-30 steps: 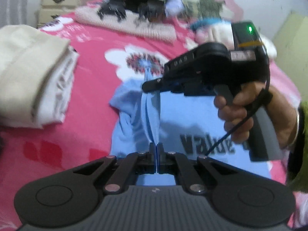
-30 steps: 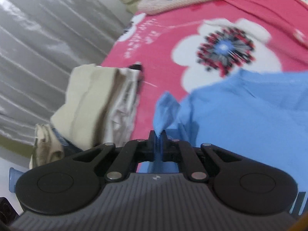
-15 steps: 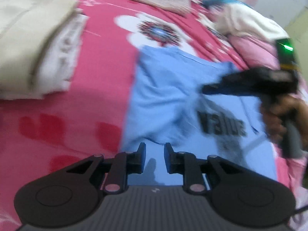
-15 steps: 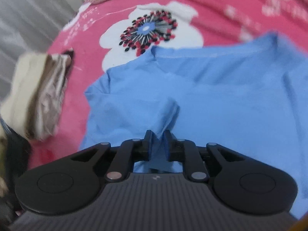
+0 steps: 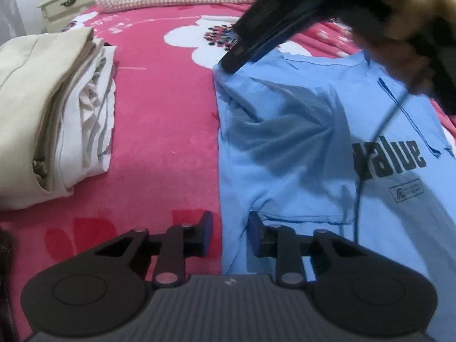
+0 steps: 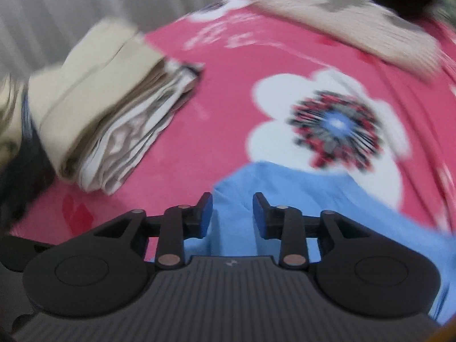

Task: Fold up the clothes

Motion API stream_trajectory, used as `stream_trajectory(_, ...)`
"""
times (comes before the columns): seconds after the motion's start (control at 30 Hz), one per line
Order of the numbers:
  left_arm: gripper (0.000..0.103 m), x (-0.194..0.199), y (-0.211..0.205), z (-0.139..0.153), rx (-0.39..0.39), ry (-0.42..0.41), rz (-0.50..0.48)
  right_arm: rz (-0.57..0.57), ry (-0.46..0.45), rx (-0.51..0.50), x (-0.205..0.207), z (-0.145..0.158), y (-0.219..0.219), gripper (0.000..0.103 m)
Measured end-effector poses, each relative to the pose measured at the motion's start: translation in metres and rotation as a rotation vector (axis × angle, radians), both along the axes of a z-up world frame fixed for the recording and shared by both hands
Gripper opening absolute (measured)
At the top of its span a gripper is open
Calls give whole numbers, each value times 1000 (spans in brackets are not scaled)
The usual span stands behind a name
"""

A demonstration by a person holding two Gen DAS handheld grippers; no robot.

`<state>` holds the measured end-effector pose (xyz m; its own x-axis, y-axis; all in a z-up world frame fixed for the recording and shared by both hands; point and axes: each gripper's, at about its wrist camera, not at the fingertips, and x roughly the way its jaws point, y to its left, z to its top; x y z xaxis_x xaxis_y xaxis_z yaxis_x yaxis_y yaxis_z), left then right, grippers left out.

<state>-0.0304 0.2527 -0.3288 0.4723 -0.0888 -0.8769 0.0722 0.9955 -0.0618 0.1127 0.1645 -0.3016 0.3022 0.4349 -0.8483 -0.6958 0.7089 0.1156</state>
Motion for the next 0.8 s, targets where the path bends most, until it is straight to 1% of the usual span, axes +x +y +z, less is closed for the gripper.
stream_trajectory(0.07,9,-3,-1,0,5,-13,16,46,4,-74,6,-13,17,30)
stream_trajectory(0.1,7,-5,0,1,2,-23,36,64,14,-110,10,-21,24,22)
stream_trajectory(0.13,6,-8,2,3,-8,-35,61,71,20,-142,13,-27,29,9)
stream_trajectory(0.17,5,-12,5,4,-22,-50,91,46,10,-152,16,-29,28,3)
stream_trajectory(0.2,5,-15,8,5,-37,-64,120,11,5,-121,19,-27,23,3)
stream_trajectory(0.27,5,-23,13,4,-59,-76,159,-77,30,7,26,-17,5,3)
stream_trajectory(0.37,3,-30,18,0,-60,-80,194,-159,92,149,32,-21,-12,3)
stream_trajectory(0.47,1,-35,24,-1,-77,-78,243,-186,139,277,34,-30,-17,3)
stream_trajectory(0.53,1,-39,31,-3,-84,-61,293,-192,180,357,38,-36,-15,3)
stream_trajectory(0.6,1,-42,38,-7,-100,-41,331,-202,222,390,44,-46,-11,6)
stream_trajectory(0.7,1,-45,42,-6,-87,-35,341,-263,291,404,58,-67,-10,6)
stream_trajectory(0.77,1,-46,42,-5,-75,-37,344,-329,343,467,68,-73,-18,7)
stream_trajectory(0.8,1,-46,42,-5,-71,-35,341,-363,345,494,71,-71,-24,8)
